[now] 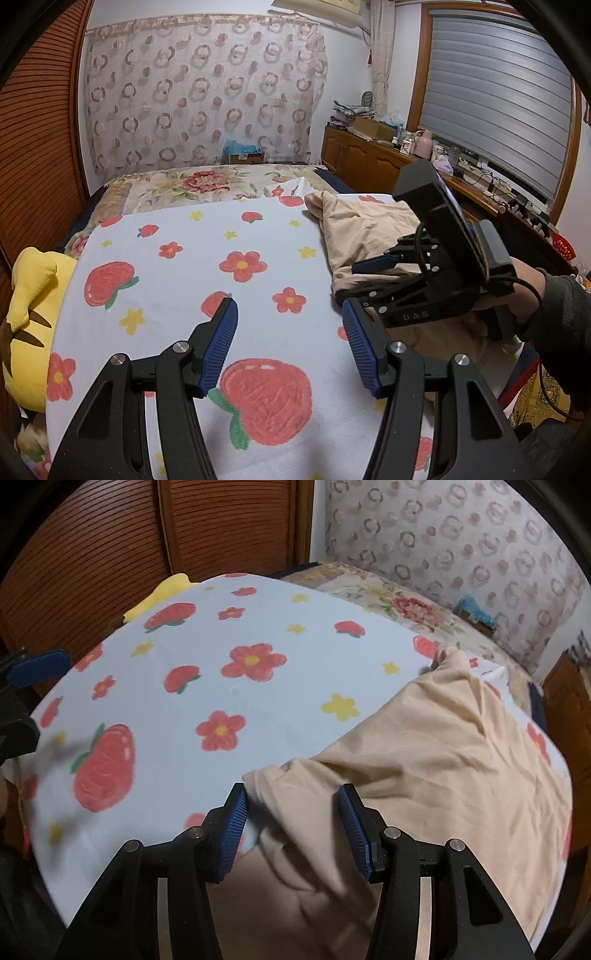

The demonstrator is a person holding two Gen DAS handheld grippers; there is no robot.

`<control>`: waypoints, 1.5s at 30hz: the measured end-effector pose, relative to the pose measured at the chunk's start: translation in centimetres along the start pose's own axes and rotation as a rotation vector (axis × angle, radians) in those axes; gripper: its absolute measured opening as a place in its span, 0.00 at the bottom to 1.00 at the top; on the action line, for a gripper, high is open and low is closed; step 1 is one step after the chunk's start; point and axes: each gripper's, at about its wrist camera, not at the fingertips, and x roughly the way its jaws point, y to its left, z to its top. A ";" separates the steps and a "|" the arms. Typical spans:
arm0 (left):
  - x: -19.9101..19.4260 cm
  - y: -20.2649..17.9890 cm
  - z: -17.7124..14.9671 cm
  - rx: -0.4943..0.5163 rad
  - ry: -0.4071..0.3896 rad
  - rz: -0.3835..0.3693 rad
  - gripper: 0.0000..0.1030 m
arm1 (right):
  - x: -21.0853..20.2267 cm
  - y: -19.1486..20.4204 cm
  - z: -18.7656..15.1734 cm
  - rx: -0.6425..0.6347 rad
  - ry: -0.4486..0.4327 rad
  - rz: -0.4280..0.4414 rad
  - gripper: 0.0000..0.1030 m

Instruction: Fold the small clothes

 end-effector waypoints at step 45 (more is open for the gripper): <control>2.3 -2.6 -1.1 0.031 0.076 -0.051 0.58 | -5.9 -18.2 -3.5 0.440 -0.070 -0.483 0.24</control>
